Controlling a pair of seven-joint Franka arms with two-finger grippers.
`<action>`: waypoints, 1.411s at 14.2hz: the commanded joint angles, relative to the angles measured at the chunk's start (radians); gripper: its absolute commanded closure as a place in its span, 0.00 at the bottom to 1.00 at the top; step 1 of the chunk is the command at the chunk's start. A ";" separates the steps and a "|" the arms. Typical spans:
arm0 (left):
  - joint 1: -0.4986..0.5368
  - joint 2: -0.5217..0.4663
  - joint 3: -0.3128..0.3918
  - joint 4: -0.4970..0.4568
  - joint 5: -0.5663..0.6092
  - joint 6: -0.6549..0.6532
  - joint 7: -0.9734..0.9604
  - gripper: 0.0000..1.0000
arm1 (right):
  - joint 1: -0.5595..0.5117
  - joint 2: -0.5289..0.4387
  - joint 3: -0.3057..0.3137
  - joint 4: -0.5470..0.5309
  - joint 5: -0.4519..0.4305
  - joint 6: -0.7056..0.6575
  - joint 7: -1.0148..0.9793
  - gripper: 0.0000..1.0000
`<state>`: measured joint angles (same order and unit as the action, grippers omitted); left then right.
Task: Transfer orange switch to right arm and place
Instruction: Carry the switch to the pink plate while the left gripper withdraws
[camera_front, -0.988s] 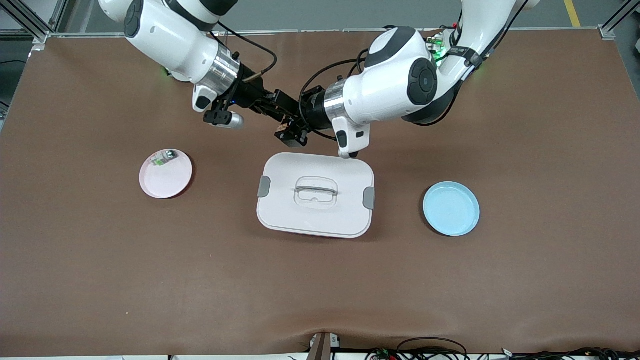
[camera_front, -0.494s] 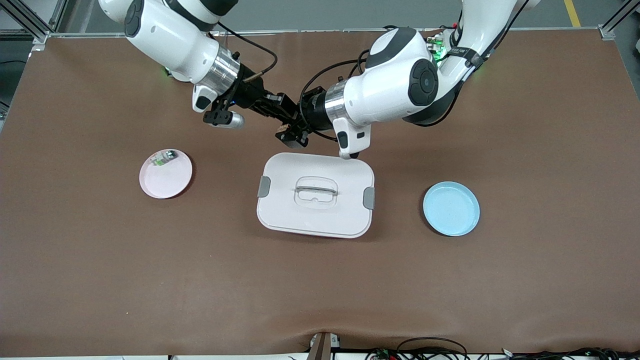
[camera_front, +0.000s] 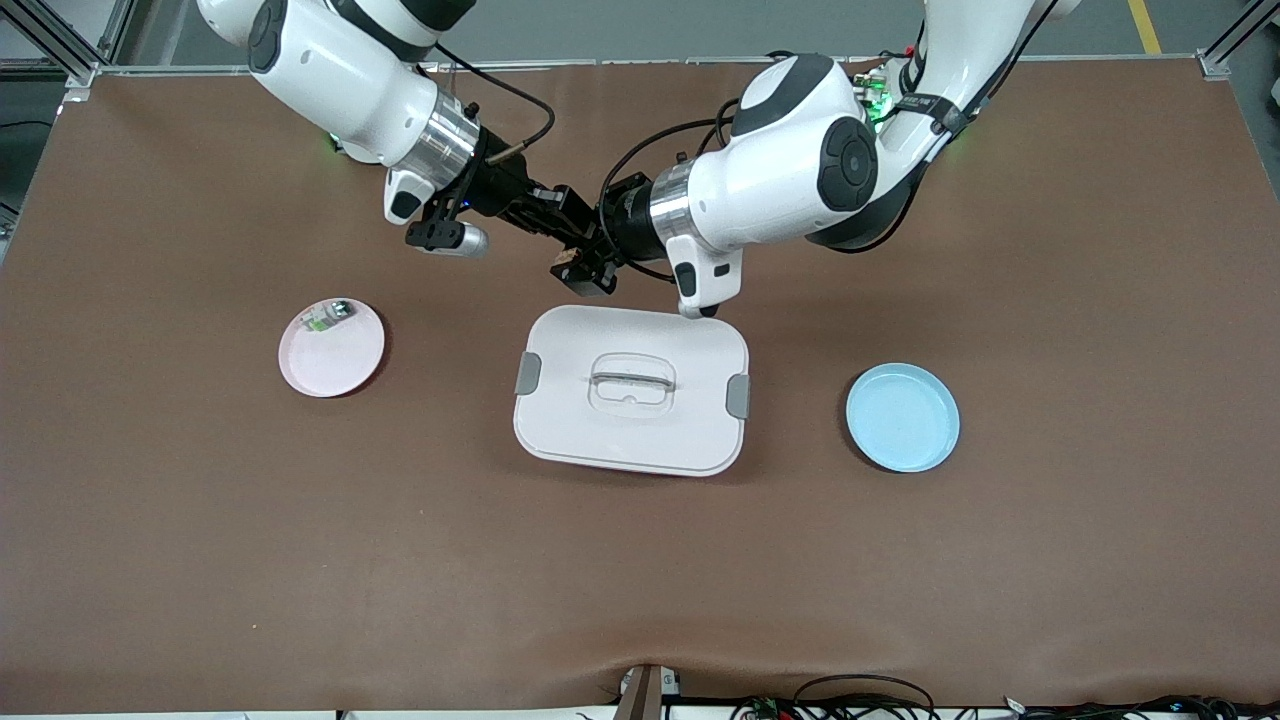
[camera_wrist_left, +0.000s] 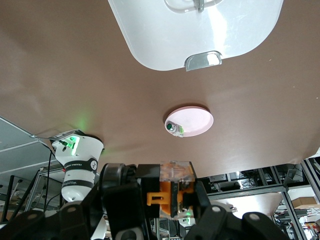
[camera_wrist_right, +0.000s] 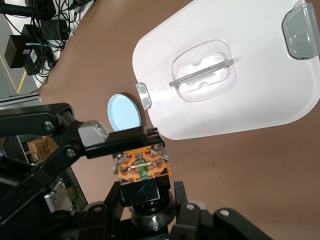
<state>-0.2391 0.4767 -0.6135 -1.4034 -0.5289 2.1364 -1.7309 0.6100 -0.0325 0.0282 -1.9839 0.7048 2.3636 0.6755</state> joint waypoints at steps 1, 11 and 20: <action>-0.002 0.000 0.005 0.044 -0.002 0.007 -0.012 0.00 | 0.005 0.006 -0.002 0.014 -0.004 -0.009 0.027 1.00; 0.081 -0.036 0.084 0.057 0.407 -0.036 0.063 0.00 | -0.038 -0.006 -0.013 0.014 -0.166 -0.165 -0.080 1.00; 0.346 -0.055 0.086 0.052 0.711 -0.271 0.738 0.00 | -0.212 -0.053 -0.011 0.022 -0.631 -0.472 -0.826 1.00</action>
<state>0.0617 0.4436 -0.5275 -1.3418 0.1194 1.9172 -1.1146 0.4384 -0.0646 0.0036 -1.9673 0.1655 1.9308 0.0042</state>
